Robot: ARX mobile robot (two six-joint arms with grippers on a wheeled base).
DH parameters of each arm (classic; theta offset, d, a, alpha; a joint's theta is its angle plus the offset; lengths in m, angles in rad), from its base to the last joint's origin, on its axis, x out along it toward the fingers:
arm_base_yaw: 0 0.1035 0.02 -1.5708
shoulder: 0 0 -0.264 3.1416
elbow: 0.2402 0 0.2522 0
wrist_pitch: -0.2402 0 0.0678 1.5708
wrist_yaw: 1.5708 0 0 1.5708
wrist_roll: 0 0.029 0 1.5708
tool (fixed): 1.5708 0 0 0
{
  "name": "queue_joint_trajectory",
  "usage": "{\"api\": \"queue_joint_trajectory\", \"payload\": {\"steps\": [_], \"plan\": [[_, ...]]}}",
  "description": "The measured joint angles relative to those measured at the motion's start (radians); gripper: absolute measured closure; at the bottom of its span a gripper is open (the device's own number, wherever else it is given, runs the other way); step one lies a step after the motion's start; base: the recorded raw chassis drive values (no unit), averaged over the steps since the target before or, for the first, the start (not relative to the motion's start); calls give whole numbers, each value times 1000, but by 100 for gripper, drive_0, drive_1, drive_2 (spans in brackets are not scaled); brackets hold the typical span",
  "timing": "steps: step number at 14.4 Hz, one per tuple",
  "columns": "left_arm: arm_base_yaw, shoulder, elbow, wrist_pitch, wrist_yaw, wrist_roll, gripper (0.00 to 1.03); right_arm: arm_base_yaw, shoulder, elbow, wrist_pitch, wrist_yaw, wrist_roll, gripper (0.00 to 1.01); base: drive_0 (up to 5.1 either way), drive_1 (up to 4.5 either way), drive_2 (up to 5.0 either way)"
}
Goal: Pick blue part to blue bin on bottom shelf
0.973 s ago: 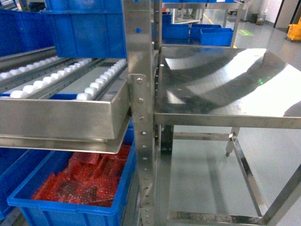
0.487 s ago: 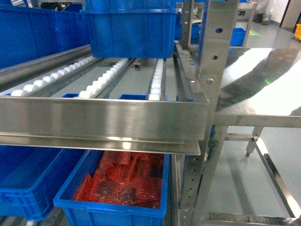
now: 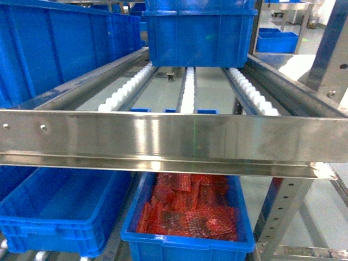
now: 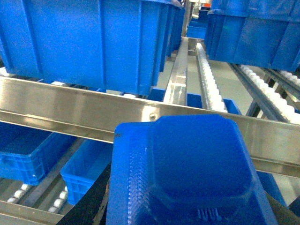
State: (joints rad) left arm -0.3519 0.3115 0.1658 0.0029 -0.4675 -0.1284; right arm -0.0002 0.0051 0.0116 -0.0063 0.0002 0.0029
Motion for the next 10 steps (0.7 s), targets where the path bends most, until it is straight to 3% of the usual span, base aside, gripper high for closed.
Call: {"api": "queue_joint_trajectory", "payload": {"steps": [8,10], "plan": [[0,0,0,-2,0,0,59,0,0,0,-1,0,0,3,-489,235,235],[0,-1,0,-2,-4,0,59,0,0,0,2,-3,0,3,0,0,0]]}}
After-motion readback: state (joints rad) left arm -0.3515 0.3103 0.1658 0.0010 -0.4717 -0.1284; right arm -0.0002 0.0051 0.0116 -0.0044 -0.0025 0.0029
